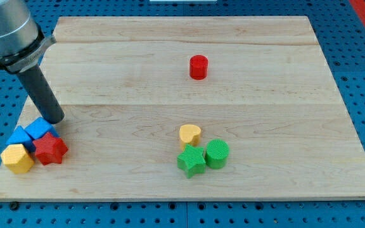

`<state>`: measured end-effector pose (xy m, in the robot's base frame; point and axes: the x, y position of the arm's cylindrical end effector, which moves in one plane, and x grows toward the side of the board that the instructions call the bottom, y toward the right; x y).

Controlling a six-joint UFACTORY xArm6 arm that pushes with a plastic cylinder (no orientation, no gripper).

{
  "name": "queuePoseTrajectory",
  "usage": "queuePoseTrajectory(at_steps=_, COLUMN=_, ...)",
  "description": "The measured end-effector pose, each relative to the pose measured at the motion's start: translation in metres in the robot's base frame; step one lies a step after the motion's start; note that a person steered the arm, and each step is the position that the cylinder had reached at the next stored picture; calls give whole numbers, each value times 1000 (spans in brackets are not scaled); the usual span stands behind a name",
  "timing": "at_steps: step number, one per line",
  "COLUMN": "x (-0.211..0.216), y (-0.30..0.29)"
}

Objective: Push the red circle into the group of blocks

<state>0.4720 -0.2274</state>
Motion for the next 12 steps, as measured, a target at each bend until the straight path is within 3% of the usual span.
queuePoseTrajectory(at_steps=2, x=-107, y=18)
queuePoseTrajectory(at_steps=3, x=-182, y=72)
queuePoseTrajectory(at_steps=4, x=-228, y=182)
queuePoseTrajectory(at_steps=5, x=-217, y=244)
queuePoseTrajectory(at_steps=7, x=-160, y=281)
queuePoseTrajectory(at_steps=11, x=-78, y=260)
queuePoseTrajectory(at_steps=12, x=-66, y=227)
